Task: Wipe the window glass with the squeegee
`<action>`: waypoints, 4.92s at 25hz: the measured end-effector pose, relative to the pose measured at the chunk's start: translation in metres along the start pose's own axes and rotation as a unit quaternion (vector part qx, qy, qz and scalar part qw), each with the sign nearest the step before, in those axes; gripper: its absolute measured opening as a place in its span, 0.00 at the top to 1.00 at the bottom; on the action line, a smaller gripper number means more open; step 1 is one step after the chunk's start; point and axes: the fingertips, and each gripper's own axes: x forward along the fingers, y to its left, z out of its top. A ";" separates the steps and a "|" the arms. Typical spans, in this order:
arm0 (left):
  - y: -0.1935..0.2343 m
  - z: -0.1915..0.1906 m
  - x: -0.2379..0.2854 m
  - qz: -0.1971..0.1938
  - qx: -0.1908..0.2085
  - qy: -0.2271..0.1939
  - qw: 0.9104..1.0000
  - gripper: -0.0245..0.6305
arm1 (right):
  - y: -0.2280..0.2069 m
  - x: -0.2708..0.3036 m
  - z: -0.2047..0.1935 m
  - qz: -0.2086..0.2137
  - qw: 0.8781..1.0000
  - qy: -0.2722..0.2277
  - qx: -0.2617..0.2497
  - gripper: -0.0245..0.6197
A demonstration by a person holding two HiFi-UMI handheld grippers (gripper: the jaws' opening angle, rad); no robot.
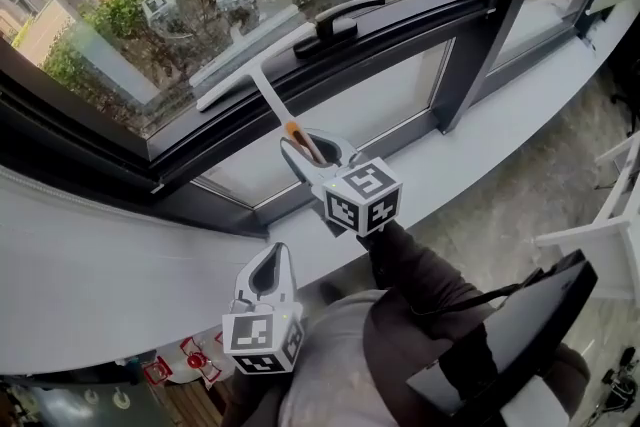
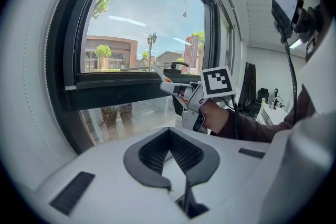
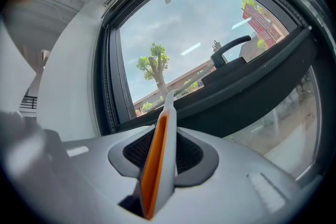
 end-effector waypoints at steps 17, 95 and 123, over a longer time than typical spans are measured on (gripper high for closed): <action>0.014 -0.015 -0.017 0.002 -0.028 0.004 1.000 0.96 | 0.075 -0.016 0.047 0.101 0.993 -0.052 0.034 0.83; 0.073 -0.014 -0.060 0.089 -0.073 -0.047 0.992 0.96 | 0.183 0.090 0.170 0.206 0.968 -0.139 0.024 0.87; 0.065 -0.021 -0.063 0.074 -0.059 -0.038 0.995 0.96 | 0.164 0.076 0.127 0.180 0.977 -0.106 0.039 0.87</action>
